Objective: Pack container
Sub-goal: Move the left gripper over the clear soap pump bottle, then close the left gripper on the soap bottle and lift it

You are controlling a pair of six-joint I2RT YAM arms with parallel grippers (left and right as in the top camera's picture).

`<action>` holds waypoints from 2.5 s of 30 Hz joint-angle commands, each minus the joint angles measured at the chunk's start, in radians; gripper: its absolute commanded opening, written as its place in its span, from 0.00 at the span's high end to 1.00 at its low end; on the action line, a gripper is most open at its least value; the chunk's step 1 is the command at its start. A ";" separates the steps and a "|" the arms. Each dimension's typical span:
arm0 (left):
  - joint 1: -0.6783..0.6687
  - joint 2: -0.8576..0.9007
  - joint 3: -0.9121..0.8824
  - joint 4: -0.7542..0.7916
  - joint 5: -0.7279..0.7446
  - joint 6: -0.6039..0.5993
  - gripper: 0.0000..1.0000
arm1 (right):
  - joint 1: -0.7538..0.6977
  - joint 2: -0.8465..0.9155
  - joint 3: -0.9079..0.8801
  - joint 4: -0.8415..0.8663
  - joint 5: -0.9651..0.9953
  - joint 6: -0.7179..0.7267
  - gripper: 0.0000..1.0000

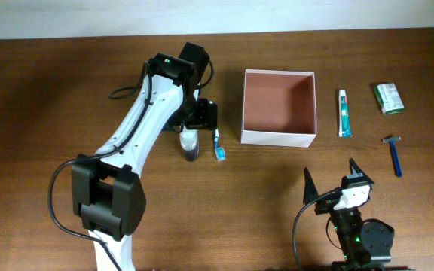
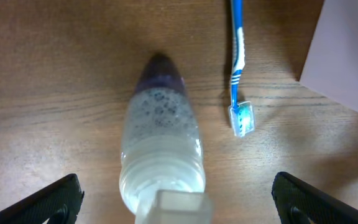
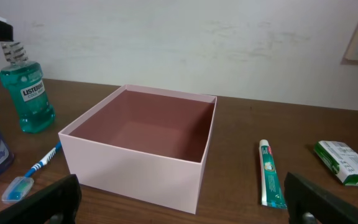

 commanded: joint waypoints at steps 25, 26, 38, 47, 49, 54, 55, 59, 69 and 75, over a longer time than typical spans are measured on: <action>0.001 0.069 0.006 -0.032 -0.043 -0.055 0.01 | 0.010 -0.008 -0.005 -0.007 -0.005 0.007 0.01; 0.001 0.069 0.006 -0.032 -0.043 -0.055 0.02 | 0.010 -0.008 -0.005 -0.007 -0.005 0.007 0.01; 0.001 0.069 0.006 -0.033 -0.043 -0.055 0.37 | 0.010 -0.008 -0.005 -0.007 -0.005 0.007 0.01; 0.001 0.069 0.006 -0.037 -0.043 -0.055 0.52 | 0.010 -0.008 -0.005 -0.007 -0.005 0.007 0.01; 0.001 0.069 0.006 -0.037 -0.043 -0.055 0.59 | 0.010 -0.008 -0.005 -0.007 -0.005 0.007 0.01; 0.001 0.069 0.010 -0.046 -0.043 -0.055 0.69 | 0.010 -0.008 -0.005 -0.007 -0.005 0.007 0.01; 0.001 0.069 0.012 -0.049 -0.043 -0.055 0.70 | 0.010 -0.008 -0.005 -0.007 -0.005 0.007 0.01; 0.001 0.069 0.046 -0.063 -0.043 -0.050 0.74 | 0.010 -0.008 -0.005 -0.007 -0.005 0.007 0.01; 0.000 0.069 0.292 -0.172 -0.043 -0.018 0.75 | 0.010 -0.008 -0.005 -0.007 -0.005 0.007 0.01; -0.002 0.069 0.480 -0.209 -0.014 0.051 0.75 | 0.010 -0.008 -0.005 -0.007 -0.005 0.007 0.01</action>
